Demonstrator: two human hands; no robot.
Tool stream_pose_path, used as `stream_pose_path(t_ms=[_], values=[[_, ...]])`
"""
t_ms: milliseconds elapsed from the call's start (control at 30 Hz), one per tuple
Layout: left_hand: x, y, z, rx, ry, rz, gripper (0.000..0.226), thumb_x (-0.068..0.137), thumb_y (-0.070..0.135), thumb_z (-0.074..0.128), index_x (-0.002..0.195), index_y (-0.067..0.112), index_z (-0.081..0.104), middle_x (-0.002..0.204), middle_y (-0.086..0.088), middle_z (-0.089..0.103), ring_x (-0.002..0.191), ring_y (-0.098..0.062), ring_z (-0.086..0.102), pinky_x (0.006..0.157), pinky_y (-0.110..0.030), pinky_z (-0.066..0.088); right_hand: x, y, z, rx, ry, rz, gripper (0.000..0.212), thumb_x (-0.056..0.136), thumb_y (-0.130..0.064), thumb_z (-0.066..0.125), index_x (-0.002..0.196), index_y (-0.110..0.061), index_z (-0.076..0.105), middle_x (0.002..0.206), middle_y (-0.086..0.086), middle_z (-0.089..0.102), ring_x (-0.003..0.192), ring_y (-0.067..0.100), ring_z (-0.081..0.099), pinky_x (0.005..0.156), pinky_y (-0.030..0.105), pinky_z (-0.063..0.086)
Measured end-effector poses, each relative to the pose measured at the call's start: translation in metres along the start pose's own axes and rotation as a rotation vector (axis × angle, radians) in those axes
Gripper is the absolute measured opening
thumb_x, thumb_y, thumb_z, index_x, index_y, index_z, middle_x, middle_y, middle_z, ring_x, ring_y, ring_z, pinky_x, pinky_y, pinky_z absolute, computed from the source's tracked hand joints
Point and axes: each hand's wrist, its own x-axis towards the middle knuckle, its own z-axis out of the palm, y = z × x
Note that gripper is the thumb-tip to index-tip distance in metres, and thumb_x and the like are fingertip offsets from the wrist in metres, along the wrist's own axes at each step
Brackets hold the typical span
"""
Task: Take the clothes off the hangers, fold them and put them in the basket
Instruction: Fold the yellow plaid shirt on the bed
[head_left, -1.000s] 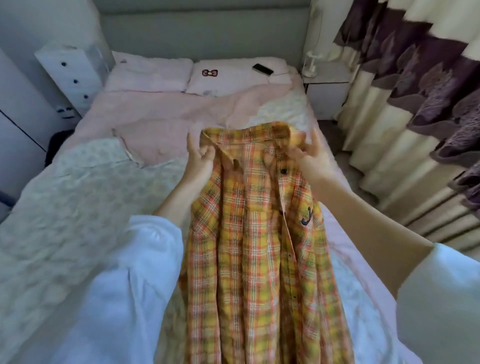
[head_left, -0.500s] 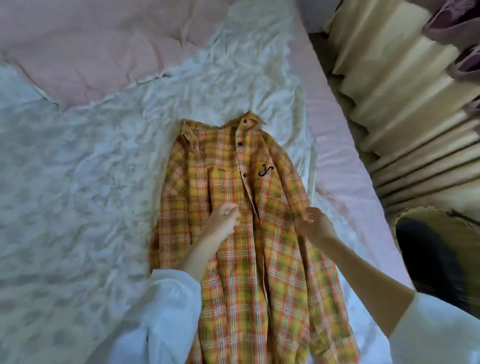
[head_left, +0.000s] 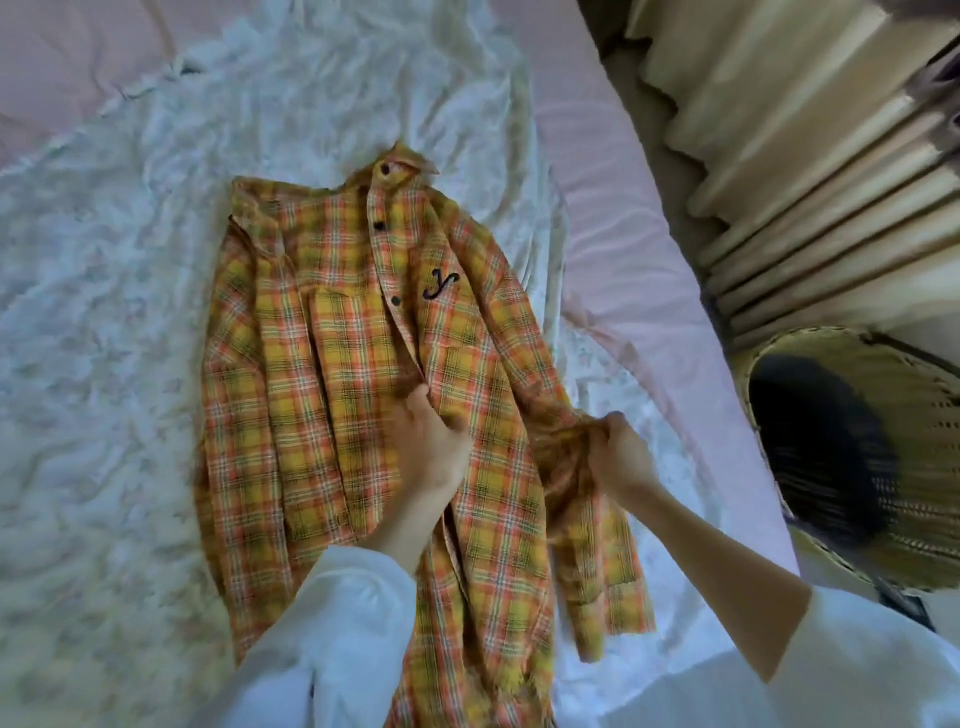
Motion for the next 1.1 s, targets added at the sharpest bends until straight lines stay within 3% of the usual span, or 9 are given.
stream_pose_path(t_ms=[200,300,467,567,633,733,867,967,1100], values=[[0.005,0.045,0.016,0.267,0.153,0.330,0.052,0.088,0.023,0.055,0.138,0.015,0.040,0.145,-0.010,0.029,0.132,-0.031,0.028,0.103,-0.047,0.036,0.036,-0.018,-0.067,0.414,0.470,-0.127,0.014,0.097,-0.015,0.038,0.096,-0.006,0.049,0.090,0.008,0.052,0.083,0.024,0.048,0.068,0.033,0.036],[0.007,0.059,0.033,0.368,0.084,0.432,0.050,0.090,0.026,0.050,0.139,0.020,0.039,0.147,-0.004,0.031,0.135,-0.028,0.025,0.106,-0.049,0.026,0.047,-0.009,-0.069,0.583,0.376,-0.146,0.023,0.096,-0.020,0.043,0.113,-0.008,0.054,0.109,0.004,0.053,0.101,0.016,0.050,0.087,0.029,0.041],[0.008,0.065,0.060,0.612,-0.006,0.474,0.056,0.091,0.035,0.048,0.143,0.024,0.031,0.154,-0.002,0.023,0.143,-0.025,0.012,0.111,-0.060,0.003,0.030,0.048,-0.044,0.566,0.090,0.296,0.050,0.092,-0.030,0.054,0.133,-0.004,0.041,0.112,0.011,0.057,0.104,0.025,0.055,0.091,0.038,0.046],[0.008,0.069,0.069,0.649,-0.010,0.505,0.064,0.089,0.035,0.053,0.145,0.022,0.027,0.155,-0.004,0.019,0.144,-0.026,0.009,0.111,-0.061,0.003,0.018,0.057,-0.040,0.512,-0.241,0.336,0.023,0.090,-0.019,0.059,0.103,0.000,0.061,0.093,0.018,0.067,0.084,0.030,0.062,0.079,0.040,0.051],[0.010,0.075,0.074,0.652,0.010,0.563,0.074,0.085,0.033,0.060,0.148,0.022,0.023,0.155,-0.006,0.019,0.144,-0.028,0.011,0.111,-0.060,0.006,0.021,0.060,-0.035,0.374,-0.262,0.309,0.010,0.089,-0.012,0.054,0.085,-0.008,0.061,0.093,0.017,0.068,0.081,0.029,0.060,0.079,0.040,0.051],[0.017,0.090,0.078,0.706,0.012,0.619,0.082,0.081,0.032,0.065,0.149,0.024,0.020,0.155,-0.007,0.020,0.144,-0.028,0.012,0.110,-0.061,0.009,0.040,0.064,-0.043,0.337,-0.035,0.299,0.009,0.086,-0.009,0.045,0.086,-0.009,0.054,0.078,0.008,0.057,0.078,0.029,0.054,0.064,0.033,0.041],[0.032,0.107,0.082,0.743,0.007,0.612,0.048,0.093,0.027,0.050,0.141,0.024,0.040,0.152,-0.005,0.027,0.144,-0.028,0.012,0.111,-0.062,0.006,0.064,0.070,-0.084,0.498,0.364,0.330,0.017,0.085,-0.013,0.044,0.092,-0.011,0.060,0.083,0.007,0.060,0.082,0.032,0.058,0.064,0.032,0.040],[0.041,0.116,0.089,0.679,-0.017,0.743,0.029,0.095,0.022,0.045,0.118,0.019,0.063,0.143,0.000,0.044,0.142,-0.023,0.020,0.112,-0.062,0.002,0.088,0.085,-0.119,0.456,0.603,0.358,0.028,0.085,-0.014,0.044,0.106,-0.015,0.063,0.104,0.007,0.062,0.097,0.030,0.057,0.076,0.034,0.042],[0.038,0.128,0.091,0.576,-0.236,0.886,0.062,0.084,0.054,0.021,0.106,0.024,0.071,0.139,0.009,0.049,0.139,-0.012,0.026,0.115,-0.048,-0.006,0.109,0.098,-0.131,0.303,0.574,0.372,0.055,0.086,-0.020,0.050,0.139,-0.026,0.037,0.142,0.006,0.039,0.128,0.027,0.038,0.107,0.049,0.025]])
